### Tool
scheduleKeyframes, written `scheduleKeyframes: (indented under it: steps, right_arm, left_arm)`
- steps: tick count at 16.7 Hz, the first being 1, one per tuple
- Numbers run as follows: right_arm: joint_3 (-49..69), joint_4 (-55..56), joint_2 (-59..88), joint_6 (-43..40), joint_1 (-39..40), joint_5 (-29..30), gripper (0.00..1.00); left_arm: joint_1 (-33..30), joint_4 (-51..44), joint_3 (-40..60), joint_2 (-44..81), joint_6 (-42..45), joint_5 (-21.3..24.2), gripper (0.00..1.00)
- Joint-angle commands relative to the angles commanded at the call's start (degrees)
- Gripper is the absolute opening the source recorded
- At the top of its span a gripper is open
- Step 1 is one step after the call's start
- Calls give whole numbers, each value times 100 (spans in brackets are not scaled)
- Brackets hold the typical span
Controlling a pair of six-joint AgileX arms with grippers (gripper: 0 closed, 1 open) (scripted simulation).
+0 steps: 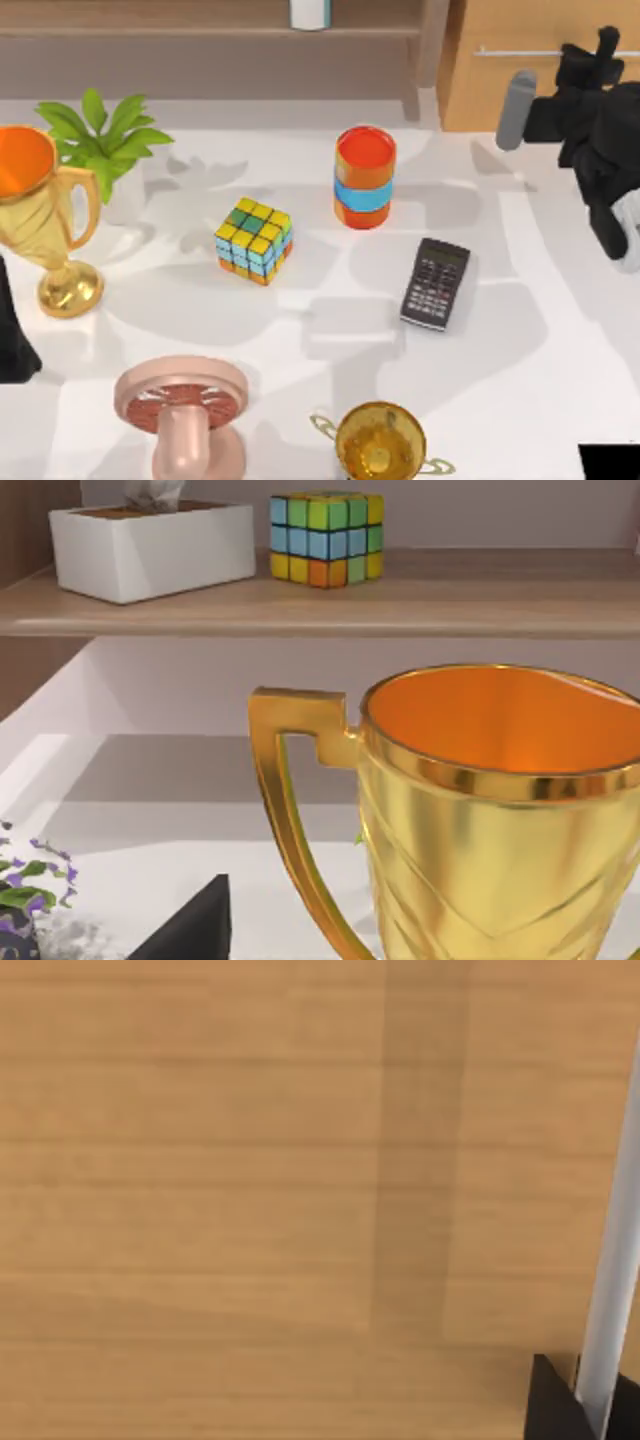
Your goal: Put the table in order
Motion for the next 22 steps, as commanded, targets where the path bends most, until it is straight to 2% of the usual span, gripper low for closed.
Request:
scheduleKeyframes:
  steps: [11, 22]
  right_arm:
    - [0, 0, 0, 0, 0, 0, 98]
    - [-230, -13, -11, 50, 18, 20, 100]
  left_arm:
    - [0, 0, 0, 0, 0, 0, 100]
    - [0, 0, 0, 0, 0, 0, 100]
